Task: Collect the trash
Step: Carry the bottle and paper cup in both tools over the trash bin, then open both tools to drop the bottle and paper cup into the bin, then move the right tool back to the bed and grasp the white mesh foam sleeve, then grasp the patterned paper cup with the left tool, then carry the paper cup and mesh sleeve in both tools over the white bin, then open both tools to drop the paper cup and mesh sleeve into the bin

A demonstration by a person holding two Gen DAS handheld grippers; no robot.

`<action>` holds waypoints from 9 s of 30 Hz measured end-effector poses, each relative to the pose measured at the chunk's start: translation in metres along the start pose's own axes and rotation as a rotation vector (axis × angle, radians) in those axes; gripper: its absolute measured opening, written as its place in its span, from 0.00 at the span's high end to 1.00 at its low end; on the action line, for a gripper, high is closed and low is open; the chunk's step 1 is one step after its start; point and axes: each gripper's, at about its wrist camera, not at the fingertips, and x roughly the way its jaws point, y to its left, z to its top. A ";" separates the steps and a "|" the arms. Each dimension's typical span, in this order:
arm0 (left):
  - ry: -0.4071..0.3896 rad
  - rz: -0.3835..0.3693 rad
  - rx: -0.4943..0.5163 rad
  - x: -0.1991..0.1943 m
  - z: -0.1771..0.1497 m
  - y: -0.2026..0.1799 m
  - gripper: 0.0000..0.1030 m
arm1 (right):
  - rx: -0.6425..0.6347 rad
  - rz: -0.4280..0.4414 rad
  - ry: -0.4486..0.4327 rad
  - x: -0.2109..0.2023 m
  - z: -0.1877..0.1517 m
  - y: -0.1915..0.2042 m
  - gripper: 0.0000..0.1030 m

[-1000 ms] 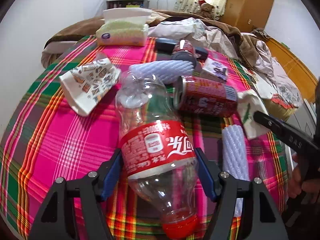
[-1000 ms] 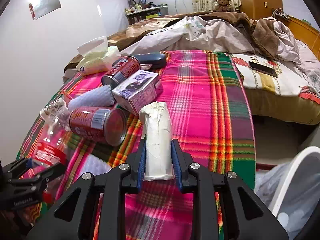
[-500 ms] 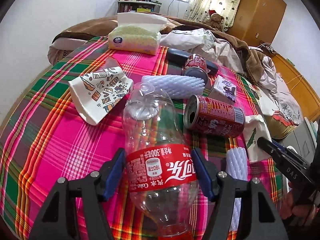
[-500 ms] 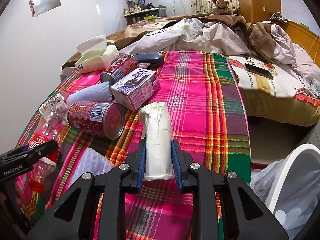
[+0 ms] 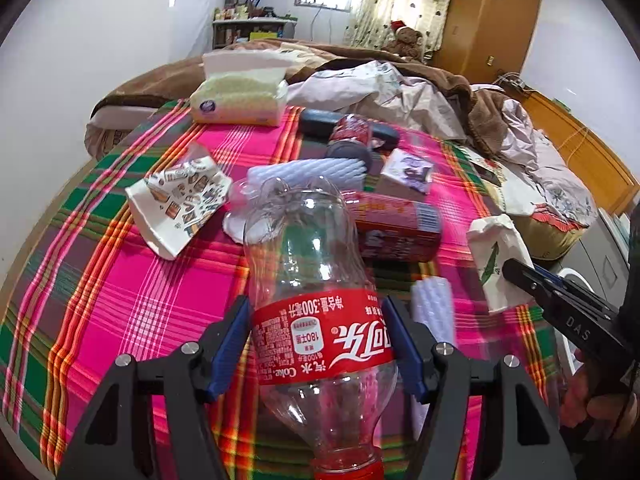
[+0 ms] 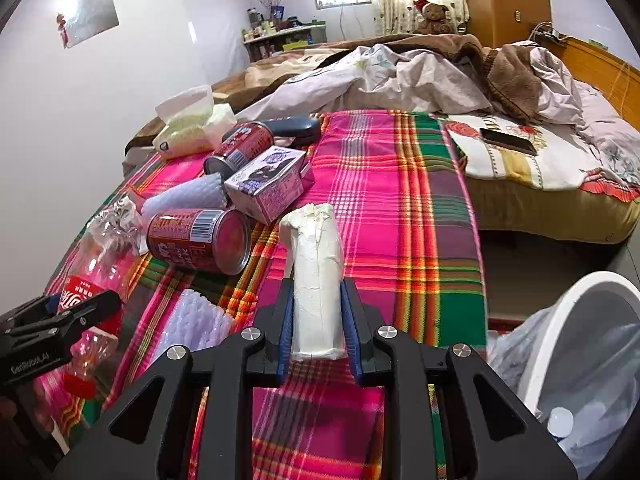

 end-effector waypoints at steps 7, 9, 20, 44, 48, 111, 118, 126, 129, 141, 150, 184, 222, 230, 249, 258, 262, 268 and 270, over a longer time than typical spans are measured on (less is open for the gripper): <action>-0.031 -0.033 0.050 -0.020 -0.002 -0.022 0.34 | 0.029 -0.001 -0.050 -0.024 -0.003 -0.007 0.78; -0.042 -0.045 0.069 -0.027 -0.002 -0.030 0.34 | 0.038 -0.003 -0.067 -0.032 -0.004 -0.010 0.78; -0.090 -0.125 0.165 -0.054 -0.004 -0.079 0.34 | 0.106 -0.038 -0.148 -0.076 -0.014 -0.039 0.78; -0.024 -0.408 0.444 -0.046 -0.025 -0.260 0.34 | 0.315 -0.308 -0.193 -0.138 -0.064 -0.153 0.78; 0.019 -0.458 0.474 -0.035 -0.028 -0.287 0.34 | 0.340 -0.338 -0.163 -0.139 -0.073 -0.168 0.78; -0.082 -0.183 0.241 -0.047 -0.025 -0.110 0.23 | 0.209 -0.191 -0.131 -0.101 -0.059 -0.068 0.49; -0.103 -0.125 0.162 -0.047 -0.017 -0.054 0.23 | 0.159 -0.130 -0.111 -0.081 -0.049 -0.032 0.49; -0.114 -0.038 0.079 -0.043 -0.002 0.007 0.23 | 0.111 -0.053 -0.071 -0.057 -0.043 0.009 0.45; -0.117 -0.019 0.058 -0.040 0.003 0.026 0.23 | 0.108 -0.028 -0.055 -0.050 -0.041 0.021 0.44; -0.098 0.043 0.011 -0.016 0.032 0.090 0.22 | 0.098 0.067 0.037 -0.008 -0.038 0.063 0.41; -0.079 0.080 0.028 0.013 0.061 0.123 0.21 | 0.062 0.019 0.091 0.010 -0.038 0.075 0.40; 0.044 -0.006 0.054 0.069 0.063 0.119 0.60 | 0.017 -0.066 0.089 0.014 -0.034 0.078 0.67; -0.105 -0.084 0.139 -0.042 0.009 0.016 0.79 | 0.084 -0.072 -0.063 -0.046 -0.035 0.043 0.73; -0.104 -0.137 0.209 -0.048 0.001 -0.030 0.79 | 0.125 -0.094 -0.095 -0.064 -0.038 0.015 0.73; -0.072 -0.329 0.375 -0.043 -0.014 -0.168 0.79 | 0.266 -0.250 -0.158 -0.113 -0.052 -0.082 0.73; -0.025 -0.407 0.447 -0.030 -0.024 -0.226 0.79 | 0.312 -0.305 -0.130 -0.123 -0.063 -0.126 0.73; -0.005 -0.437 0.473 -0.023 -0.030 -0.250 0.79 | 0.337 -0.329 -0.099 -0.120 -0.068 -0.148 0.73; 0.032 -0.461 0.495 -0.010 -0.037 -0.276 0.79 | 0.356 -0.357 -0.053 -0.115 -0.075 -0.171 0.72; 0.046 -0.457 0.498 -0.005 -0.038 -0.280 0.79 | 0.363 -0.364 -0.042 -0.114 -0.077 -0.176 0.72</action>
